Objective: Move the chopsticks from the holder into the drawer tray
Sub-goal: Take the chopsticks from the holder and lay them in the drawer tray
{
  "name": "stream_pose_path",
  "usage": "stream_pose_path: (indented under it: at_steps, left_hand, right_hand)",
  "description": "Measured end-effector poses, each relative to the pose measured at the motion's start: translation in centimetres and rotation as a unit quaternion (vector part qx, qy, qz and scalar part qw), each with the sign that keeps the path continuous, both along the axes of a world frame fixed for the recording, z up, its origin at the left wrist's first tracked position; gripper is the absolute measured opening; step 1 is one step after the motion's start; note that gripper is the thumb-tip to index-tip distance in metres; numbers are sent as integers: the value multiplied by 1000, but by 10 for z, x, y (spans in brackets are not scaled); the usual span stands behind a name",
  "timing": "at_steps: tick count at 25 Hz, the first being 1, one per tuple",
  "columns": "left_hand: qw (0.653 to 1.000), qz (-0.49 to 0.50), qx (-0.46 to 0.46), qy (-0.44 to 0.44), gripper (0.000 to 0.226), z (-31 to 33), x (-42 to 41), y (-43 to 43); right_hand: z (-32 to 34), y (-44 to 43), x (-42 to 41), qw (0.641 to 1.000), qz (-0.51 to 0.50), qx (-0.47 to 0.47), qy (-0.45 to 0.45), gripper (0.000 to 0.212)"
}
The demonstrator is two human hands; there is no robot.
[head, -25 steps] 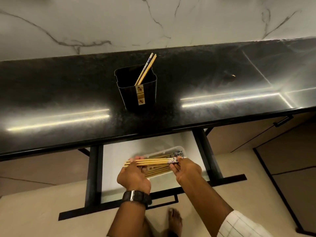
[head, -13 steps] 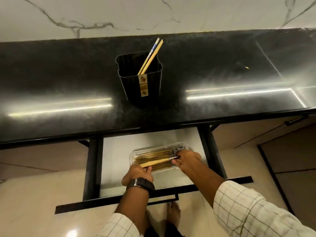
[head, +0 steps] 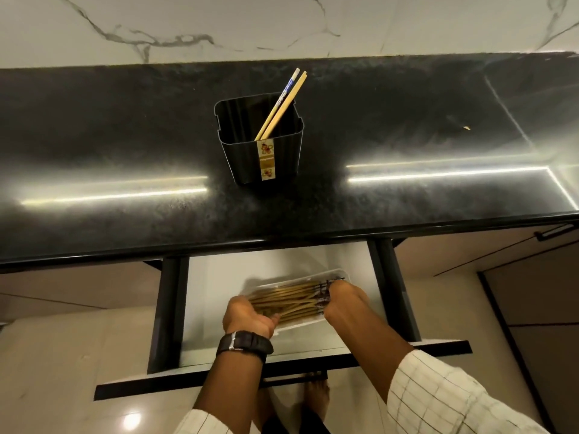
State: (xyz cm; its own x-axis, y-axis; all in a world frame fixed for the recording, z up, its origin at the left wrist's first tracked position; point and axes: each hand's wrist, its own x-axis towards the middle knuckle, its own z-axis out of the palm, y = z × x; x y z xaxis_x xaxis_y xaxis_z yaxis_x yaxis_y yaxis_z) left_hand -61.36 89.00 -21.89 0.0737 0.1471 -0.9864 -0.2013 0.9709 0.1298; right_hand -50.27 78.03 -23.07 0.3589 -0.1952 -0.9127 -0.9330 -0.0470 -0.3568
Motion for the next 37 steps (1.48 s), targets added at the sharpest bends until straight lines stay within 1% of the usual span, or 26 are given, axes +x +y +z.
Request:
stream_pose_path:
  at_steps: [3,4,6,7,9,10,11,12,14,16,18,20,22,24,25,26,28,29,30,31,32,34,35,37]
  left_hand:
    - [999,44,-15,2,50,22,-7,7]
    - [999,52,-6,-3,45,31,-8,10]
    - [998,66,12,-11,27,46,-10,14]
    - [997,69,21,-15,24,54,-10,17]
    - [996,70,45,-25,24,69,-11,22]
    - [995,68,59,-32,24,75,-11,25]
    - [994,63,74,-40,23,81,-11,26]
    - [993,56,91,-48,22,86,-10,28]
    - [987,43,147,-59,19,99,-4,33]
    - [970,24,233,-69,16,117,6,40]
    - [938,-4,334,-93,13,138,15,48]
    - [898,-50,417,-130,9,160,27,57]
    - [857,-109,479,-157,11,178,42,67]
    - [823,-170,516,-169,18,190,63,77]
    - [808,-201,525,-175,21,195,75,82]
    - [797,-228,530,-179,24,198,88,87]
    - [785,-271,529,-173,28,200,110,99]
    - [782,-289,527,-167,30,199,119,105]
    - [780,-304,523,-161,34,197,126,110]
    - [780,-313,519,-156,36,195,130,113]
    - [780,-318,517,-151,37,191,134,116]
    - [783,-321,513,-145,36,185,136,120]
    - [784,-321,512,-144,34,182,137,121]
    - [787,-315,510,-144,28,177,137,122]
  right_hand:
    - [21,-6,-6,999,-32,33,-13,16]
    - [27,-8,-7,998,-37,56,-17,16]
    - [42,-10,-6,996,-47,76,-30,11]
    - [53,-8,-3,994,-50,82,-44,9]
    - [75,-3,4,988,-52,105,-96,5]
    - [86,0,8,981,-56,121,-139,6]
    - [98,4,12,970,-61,136,-190,15]
    - [111,9,15,956,-64,155,-241,20]
    - [136,20,22,929,-38,175,-325,19]
    - [163,36,30,900,6,199,-388,13]
    - [186,54,42,871,54,222,-434,8]
    - [202,75,58,851,102,229,-461,6]
    - [205,100,79,840,128,204,-486,5]
    - [198,127,104,842,126,149,-503,8]
    - [193,140,117,846,130,113,-505,15]
    - [188,151,129,852,138,83,-499,27]
    - [176,168,151,869,158,57,-466,54]
    - [170,174,161,876,168,51,-449,63]
    - [165,178,168,880,183,46,-437,66]
    - [161,180,173,879,199,45,-431,61]
    - [158,184,177,876,213,42,-431,50]
    - [153,190,182,868,220,26,-444,21]
    - [151,192,185,863,219,19,-455,16]
    - [149,198,189,854,222,9,-471,20]
